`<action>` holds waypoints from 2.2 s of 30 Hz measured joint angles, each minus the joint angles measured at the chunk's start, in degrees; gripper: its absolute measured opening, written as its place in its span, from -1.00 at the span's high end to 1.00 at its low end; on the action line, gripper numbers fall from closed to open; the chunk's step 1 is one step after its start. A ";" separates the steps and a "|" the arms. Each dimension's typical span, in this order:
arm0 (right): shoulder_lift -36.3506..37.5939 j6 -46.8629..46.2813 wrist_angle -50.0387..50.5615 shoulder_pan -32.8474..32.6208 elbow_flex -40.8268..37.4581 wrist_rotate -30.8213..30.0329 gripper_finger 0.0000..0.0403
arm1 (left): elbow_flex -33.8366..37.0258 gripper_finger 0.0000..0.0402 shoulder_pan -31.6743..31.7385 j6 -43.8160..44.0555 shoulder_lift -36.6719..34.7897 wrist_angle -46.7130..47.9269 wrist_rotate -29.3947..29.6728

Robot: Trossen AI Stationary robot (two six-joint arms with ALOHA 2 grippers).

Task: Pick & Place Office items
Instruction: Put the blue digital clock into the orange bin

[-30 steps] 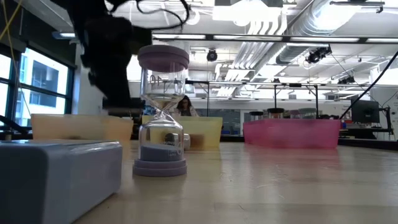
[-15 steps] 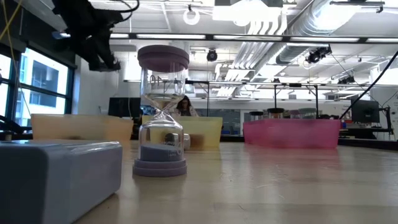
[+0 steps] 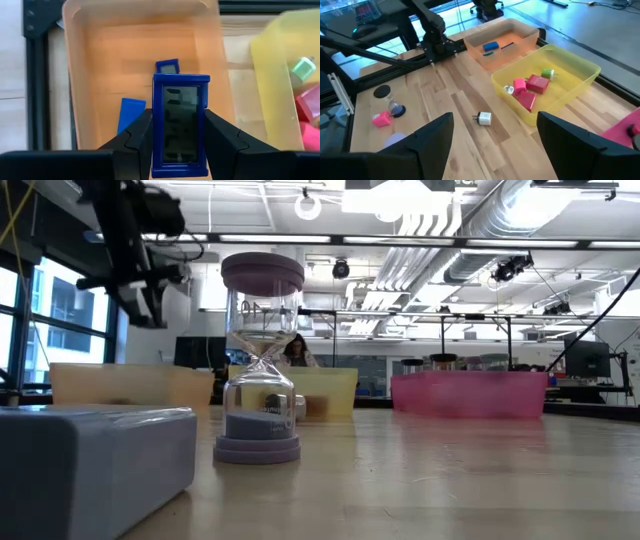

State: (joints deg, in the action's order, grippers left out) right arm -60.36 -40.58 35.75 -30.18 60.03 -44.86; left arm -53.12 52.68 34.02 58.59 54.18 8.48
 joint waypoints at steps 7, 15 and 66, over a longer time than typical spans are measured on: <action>0.00 -0.13 -0.02 -0.04 0.00 0.28 -0.38 | -0.08 0.39 5.96 1.22 4.89 -4.34 -2.47; 0.00 0.19 0.04 0.00 0.00 -0.13 -0.38 | -0.08 0.39 3.04 4.02 9.93 -8.65 0.34; -4.59 -0.39 0.89 3.35 0.00 1.46 -0.38 | -0.07 0.39 12.94 4.30 30.73 -23.09 -3.40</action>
State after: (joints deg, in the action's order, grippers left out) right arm -64.95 -40.97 36.64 -26.83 60.03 -43.40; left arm -53.19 65.62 38.33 89.32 31.08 5.08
